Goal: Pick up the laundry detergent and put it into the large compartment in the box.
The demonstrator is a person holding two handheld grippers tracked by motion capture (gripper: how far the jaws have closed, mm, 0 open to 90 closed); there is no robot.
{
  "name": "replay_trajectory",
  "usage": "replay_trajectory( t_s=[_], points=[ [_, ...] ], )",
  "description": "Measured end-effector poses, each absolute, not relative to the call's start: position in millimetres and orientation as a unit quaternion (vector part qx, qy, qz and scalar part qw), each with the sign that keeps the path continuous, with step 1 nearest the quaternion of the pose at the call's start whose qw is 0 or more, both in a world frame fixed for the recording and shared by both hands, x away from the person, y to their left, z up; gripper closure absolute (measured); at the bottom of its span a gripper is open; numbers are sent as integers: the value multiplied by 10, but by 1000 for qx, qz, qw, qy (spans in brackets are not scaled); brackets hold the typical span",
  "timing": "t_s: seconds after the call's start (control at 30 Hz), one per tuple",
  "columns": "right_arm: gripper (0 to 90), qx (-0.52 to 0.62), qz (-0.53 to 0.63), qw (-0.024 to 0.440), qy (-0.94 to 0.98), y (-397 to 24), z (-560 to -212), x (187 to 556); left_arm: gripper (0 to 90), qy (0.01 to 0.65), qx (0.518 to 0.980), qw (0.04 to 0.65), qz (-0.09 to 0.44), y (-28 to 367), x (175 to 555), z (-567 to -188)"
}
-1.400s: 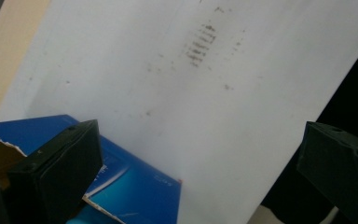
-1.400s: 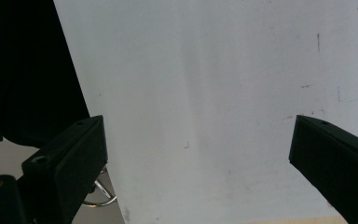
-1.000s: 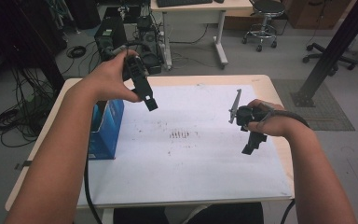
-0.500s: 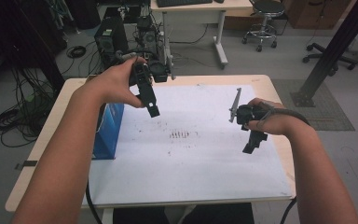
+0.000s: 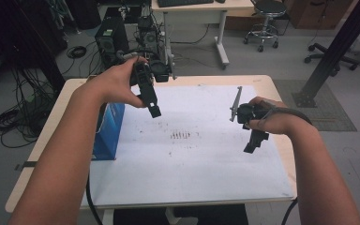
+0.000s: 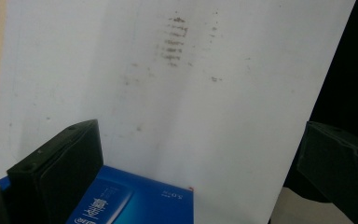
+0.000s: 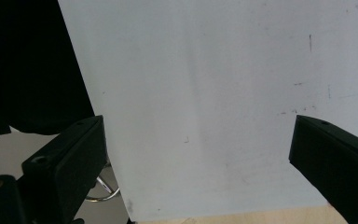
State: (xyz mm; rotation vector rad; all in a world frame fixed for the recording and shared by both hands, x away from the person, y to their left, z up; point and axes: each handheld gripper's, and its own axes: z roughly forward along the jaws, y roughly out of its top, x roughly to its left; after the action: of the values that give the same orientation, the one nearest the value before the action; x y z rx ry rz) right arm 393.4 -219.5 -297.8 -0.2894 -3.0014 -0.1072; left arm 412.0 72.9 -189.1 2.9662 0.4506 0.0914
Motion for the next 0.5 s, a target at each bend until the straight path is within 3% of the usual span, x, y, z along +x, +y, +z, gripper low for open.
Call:
replay_trajectory(
  t_s=[0.5],
  points=[
    [40, -89, -36, 64, -993, -2184, -3019, 3969, 2, 155, 985, 71, 31, 734, 4126, -1901]
  ],
)
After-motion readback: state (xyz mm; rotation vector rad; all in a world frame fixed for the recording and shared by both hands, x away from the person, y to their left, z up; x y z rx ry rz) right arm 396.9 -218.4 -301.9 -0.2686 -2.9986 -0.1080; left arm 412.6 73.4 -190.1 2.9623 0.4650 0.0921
